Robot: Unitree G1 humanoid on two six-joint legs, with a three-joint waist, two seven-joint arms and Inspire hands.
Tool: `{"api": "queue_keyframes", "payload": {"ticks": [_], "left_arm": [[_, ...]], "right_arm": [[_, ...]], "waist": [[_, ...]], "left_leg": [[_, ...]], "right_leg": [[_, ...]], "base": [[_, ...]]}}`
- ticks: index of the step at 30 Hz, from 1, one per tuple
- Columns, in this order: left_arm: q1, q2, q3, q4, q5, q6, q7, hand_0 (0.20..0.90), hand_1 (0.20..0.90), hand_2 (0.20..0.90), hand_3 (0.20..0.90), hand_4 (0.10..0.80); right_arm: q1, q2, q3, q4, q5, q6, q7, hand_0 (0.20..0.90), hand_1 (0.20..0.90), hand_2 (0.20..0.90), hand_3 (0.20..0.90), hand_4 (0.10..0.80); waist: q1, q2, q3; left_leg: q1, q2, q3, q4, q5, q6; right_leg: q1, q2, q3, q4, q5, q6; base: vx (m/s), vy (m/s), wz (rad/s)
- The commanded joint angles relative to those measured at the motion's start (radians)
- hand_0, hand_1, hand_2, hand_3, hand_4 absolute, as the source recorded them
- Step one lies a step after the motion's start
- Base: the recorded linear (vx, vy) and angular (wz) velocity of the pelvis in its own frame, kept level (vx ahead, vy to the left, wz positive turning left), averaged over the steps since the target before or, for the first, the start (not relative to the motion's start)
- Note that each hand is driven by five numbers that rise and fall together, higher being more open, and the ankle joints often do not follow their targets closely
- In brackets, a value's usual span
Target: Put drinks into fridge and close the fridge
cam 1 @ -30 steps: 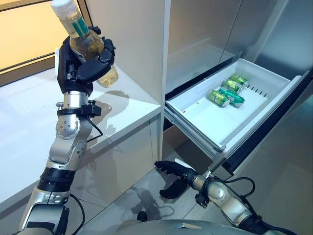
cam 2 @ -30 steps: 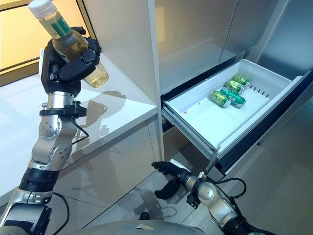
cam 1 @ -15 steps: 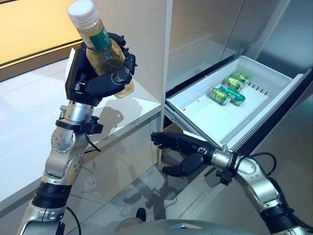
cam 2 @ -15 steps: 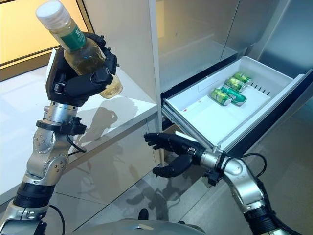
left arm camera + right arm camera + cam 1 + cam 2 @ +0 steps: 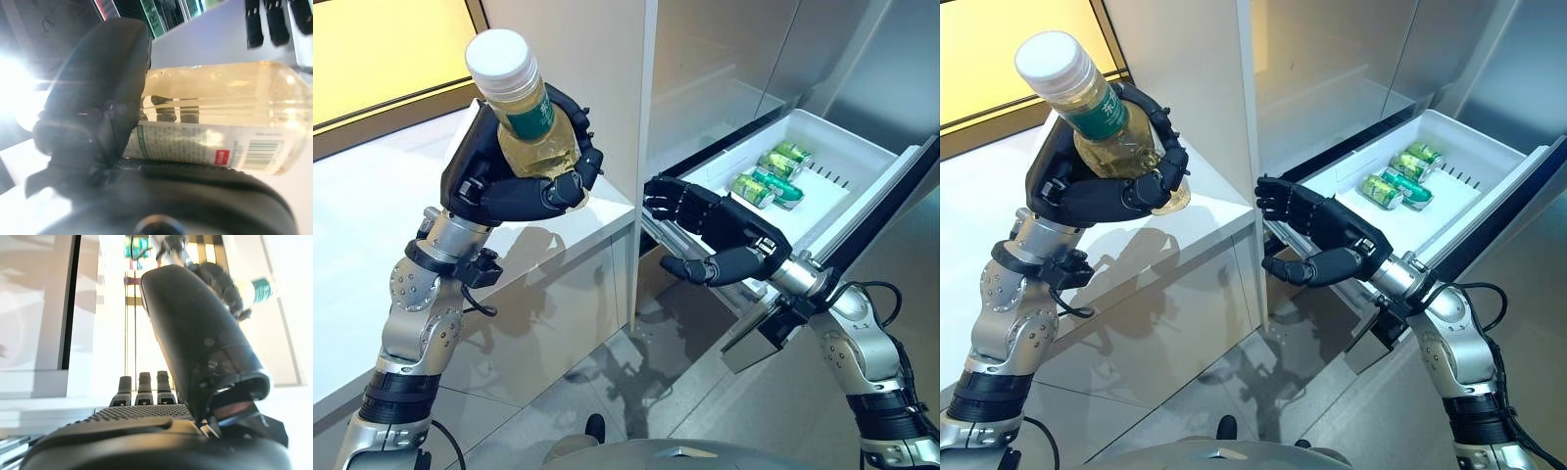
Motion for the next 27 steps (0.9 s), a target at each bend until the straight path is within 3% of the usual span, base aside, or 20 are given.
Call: {"api": "queue_keyframes", "payload": {"ticks": [1, 15, 27], "left_arm": [[-0.099, 0.037, 0.047, -0.094, -0.112, -0.086, -0.002, 0.300, 0.300, 0.300, 0.200, 0.100], [-0.169, 0.040, -0.110, -0.072, -0.117, -0.002, -0.016, 0.300, 0.300, 0.300, 0.200, 0.100], [-0.208, 0.029, -0.176, -0.063, -0.121, 0.045, -0.037, 0.300, 0.300, 0.300, 0.200, 0.100]], "right_arm": [[-0.081, -0.019, -0.005, -0.106, 0.051, -0.043, -0.041, 0.900, 0.900, 0.900, 0.900, 0.800], [-0.228, -0.055, 0.146, -0.047, 0.058, 0.020, -0.095, 0.900, 0.900, 0.900, 0.900, 0.800], [-0.324, -0.024, 0.230, -0.015, 0.097, 0.086, -0.139, 0.900, 0.900, 0.900, 0.900, 0.800]], "waist": [[-0.008, -0.007, -0.099], [0.002, -0.011, -0.092], [0.015, -0.011, -0.094]], "left_leg": [[0.044, -0.056, 0.005, 0.001, -0.102, 0.049], [0.052, -0.058, -0.002, 0.001, -0.102, 0.050], [0.054, -0.061, -0.005, 0.001, -0.101, 0.052]], "right_leg": [[-0.050, -0.009, 0.017, 0.019, 0.064, 0.056], [-0.042, -0.010, 0.011, 0.018, 0.064, 0.053], [-0.037, -0.011, 0.004, 0.018, 0.062, 0.050]], "base": [[0.014, -0.003, -0.04], [0.000, 0.000, 0.00], [0.004, 0.000, 0.01]]}}
